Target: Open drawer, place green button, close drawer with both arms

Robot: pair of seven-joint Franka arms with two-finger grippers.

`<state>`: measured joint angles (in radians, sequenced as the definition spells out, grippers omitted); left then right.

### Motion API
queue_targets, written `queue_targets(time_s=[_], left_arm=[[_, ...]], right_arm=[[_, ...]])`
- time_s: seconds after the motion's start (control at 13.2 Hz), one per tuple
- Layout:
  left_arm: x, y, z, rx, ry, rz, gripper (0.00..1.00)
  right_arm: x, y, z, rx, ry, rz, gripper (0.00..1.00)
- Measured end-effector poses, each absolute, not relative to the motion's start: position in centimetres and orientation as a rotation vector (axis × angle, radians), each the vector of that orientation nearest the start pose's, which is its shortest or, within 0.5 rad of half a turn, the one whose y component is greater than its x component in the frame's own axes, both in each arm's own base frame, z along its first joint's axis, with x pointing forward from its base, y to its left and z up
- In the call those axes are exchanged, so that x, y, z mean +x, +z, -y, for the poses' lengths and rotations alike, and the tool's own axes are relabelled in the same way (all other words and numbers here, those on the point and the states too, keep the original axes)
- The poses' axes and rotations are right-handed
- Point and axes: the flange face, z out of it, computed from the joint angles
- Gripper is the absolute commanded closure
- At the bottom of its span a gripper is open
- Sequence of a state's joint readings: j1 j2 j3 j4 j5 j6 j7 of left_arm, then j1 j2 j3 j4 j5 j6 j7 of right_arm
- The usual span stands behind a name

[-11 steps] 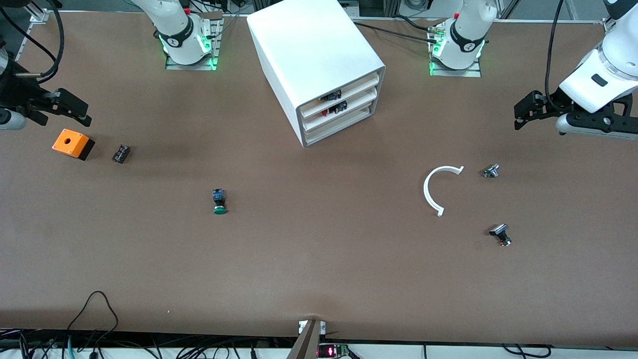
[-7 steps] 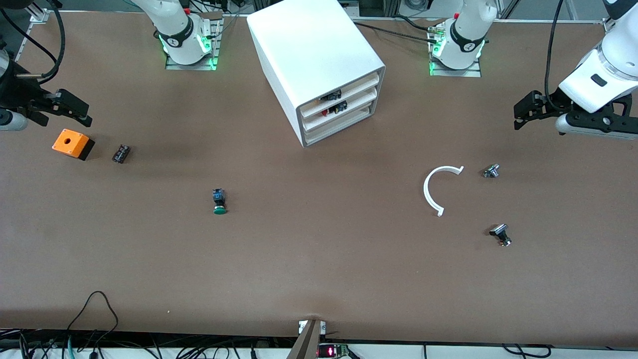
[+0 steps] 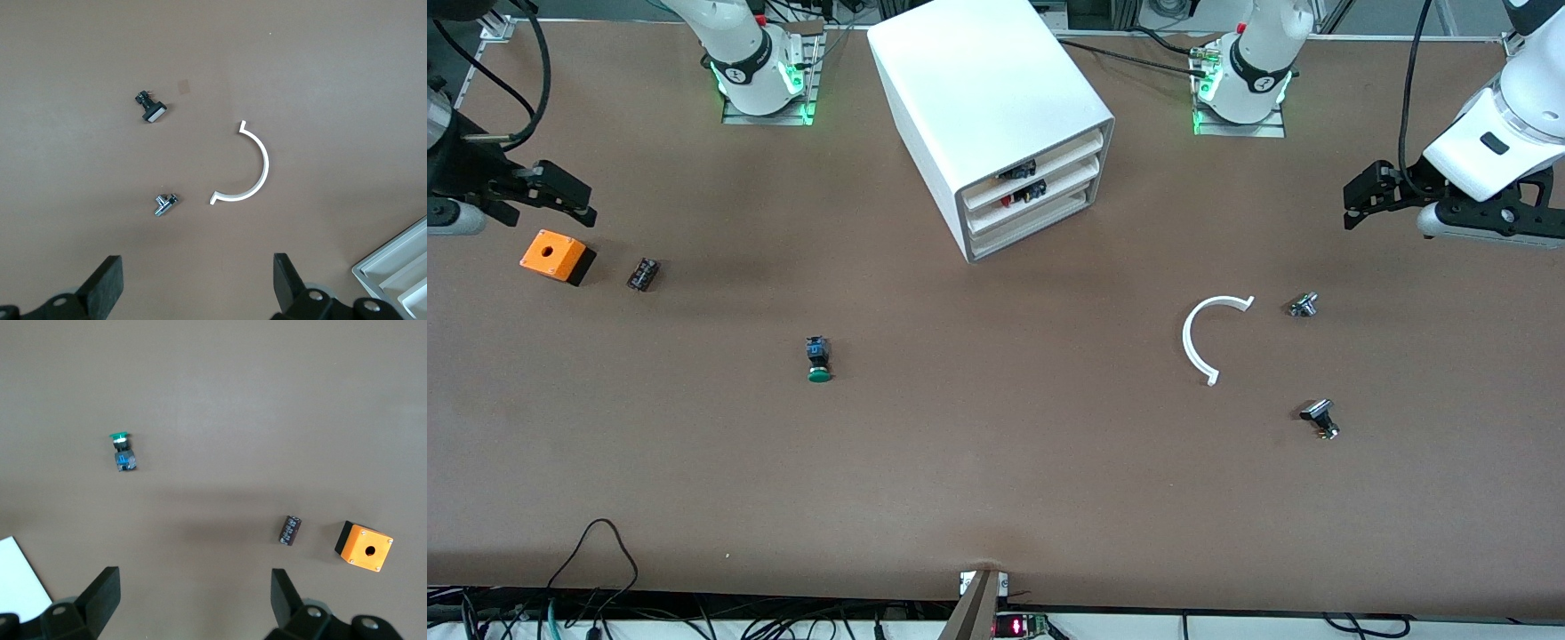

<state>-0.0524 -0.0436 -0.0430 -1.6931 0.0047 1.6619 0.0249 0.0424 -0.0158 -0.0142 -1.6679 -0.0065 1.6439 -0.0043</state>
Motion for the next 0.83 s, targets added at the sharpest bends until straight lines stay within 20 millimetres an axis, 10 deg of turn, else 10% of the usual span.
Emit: queue_targets(time_s=[0.83], left_arm=[[51.1, 57.2, 9.2, -3.275, 0.489, -0.259, 0.01]], right_arm=[[60.7, 47.6, -8.2, -3.094, 0.149, 0.185, 0.0]])
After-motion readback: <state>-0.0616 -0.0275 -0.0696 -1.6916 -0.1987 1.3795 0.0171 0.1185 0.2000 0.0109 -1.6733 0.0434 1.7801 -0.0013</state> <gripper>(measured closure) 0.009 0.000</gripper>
